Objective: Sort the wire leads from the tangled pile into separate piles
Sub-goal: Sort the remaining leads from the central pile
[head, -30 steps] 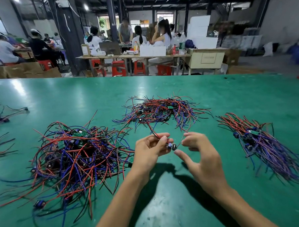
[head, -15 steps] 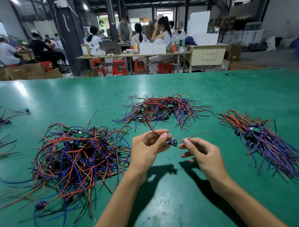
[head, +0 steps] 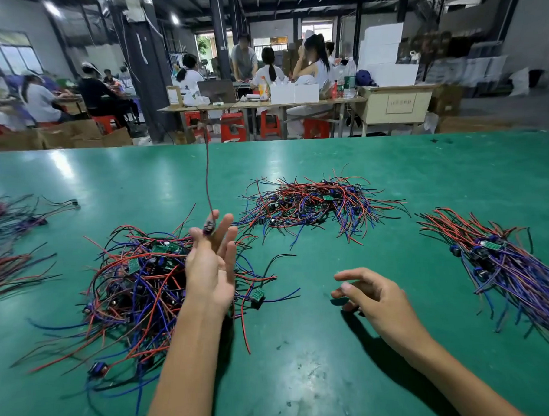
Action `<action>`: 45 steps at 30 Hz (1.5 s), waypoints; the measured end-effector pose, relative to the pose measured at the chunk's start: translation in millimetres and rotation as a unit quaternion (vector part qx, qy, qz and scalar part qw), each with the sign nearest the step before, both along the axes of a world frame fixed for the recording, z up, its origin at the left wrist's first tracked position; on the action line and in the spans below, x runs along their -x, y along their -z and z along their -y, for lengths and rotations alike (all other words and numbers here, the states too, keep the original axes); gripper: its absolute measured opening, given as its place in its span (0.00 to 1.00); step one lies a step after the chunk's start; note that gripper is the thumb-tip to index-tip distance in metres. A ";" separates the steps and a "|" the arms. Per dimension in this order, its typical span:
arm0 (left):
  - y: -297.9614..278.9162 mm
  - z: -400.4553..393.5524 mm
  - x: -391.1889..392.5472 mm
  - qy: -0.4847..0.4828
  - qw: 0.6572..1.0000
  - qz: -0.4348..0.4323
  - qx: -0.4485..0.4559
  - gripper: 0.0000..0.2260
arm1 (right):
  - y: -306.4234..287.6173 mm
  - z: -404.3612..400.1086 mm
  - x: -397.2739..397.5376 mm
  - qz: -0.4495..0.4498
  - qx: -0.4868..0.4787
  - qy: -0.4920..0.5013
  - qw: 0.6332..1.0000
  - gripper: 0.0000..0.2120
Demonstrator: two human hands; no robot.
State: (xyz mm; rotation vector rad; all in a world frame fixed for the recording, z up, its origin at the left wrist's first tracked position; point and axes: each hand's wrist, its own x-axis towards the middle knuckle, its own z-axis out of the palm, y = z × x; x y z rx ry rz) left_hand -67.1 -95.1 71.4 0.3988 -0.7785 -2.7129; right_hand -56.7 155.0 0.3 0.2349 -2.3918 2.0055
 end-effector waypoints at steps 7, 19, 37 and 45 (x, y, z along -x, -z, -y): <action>-1.4 1.1 -10.0 0.103 0.899 -0.148 -0.398 0.15 | 1.0 -1.1 -1.7 -0.007 -0.041 -0.011 0.999 0.10; -1.0 -4.3 -4.8 0.085 0.964 -0.179 -0.176 0.17 | -19.0 30.1 52.6 -0.026 -0.140 0.033 0.989 0.09; 13.5 -12.0 4.3 0.123 0.989 -0.002 -0.084 0.06 | -19.7 111.4 169.8 -0.196 -0.537 0.003 0.821 0.12; 21.2 -31.4 5.8 0.151 0.979 0.100 0.093 0.11 | -25.6 73.5 138.5 -0.139 -0.460 -0.100 0.871 0.12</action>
